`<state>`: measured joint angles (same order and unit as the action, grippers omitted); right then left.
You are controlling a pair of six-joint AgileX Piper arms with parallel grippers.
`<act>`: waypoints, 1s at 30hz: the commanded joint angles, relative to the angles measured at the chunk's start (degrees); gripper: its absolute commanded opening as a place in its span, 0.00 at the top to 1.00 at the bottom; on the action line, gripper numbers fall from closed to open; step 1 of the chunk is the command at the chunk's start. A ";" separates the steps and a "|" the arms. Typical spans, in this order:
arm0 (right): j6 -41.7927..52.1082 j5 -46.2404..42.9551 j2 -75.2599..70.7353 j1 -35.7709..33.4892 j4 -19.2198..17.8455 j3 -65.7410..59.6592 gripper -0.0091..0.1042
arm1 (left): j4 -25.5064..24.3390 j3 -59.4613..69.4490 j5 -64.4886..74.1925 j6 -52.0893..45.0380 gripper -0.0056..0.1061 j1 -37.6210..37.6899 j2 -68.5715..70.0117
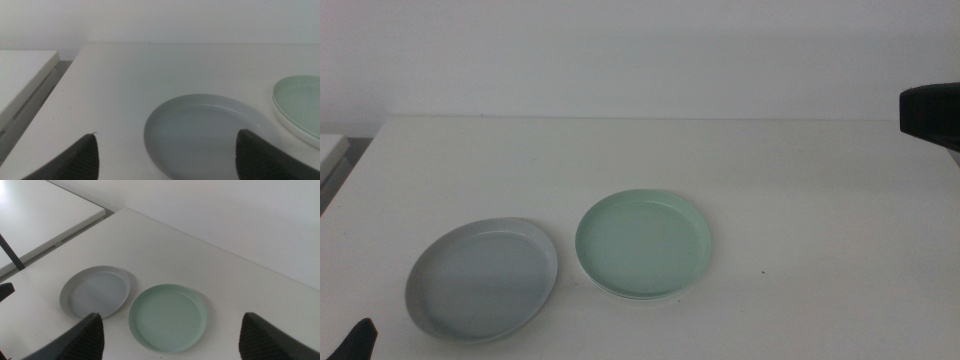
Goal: Stack the three bowls on top of each other.
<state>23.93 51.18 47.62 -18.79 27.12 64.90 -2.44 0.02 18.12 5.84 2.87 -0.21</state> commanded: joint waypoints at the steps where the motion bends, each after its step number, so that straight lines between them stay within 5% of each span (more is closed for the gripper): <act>1: 0.53 -0.88 -0.35 0.48 0.42 -0.12 0.13 | -0.03 -0.02 -0.80 0.06 0.11 0.01 0.21; 18: 0.53 -1.63 -0.35 0.48 0.42 -0.12 0.13 | -3.12 -1.87 0.58 0.06 0.11 -5.30 -2.31; 23: 0.53 -1.63 -0.35 0.48 0.42 -0.12 0.13 | -3.35 -16.36 7.55 0.20 0.11 -8.81 -15.85; 30: 0.53 -1.63 -0.35 0.48 0.42 -0.12 0.13 | 0.98 -48.34 39.42 0.01 0.11 -9.10 -42.15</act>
<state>24.04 49.98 47.49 -18.79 27.35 64.86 -2.39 -43.52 50.17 5.84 -6.20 -37.65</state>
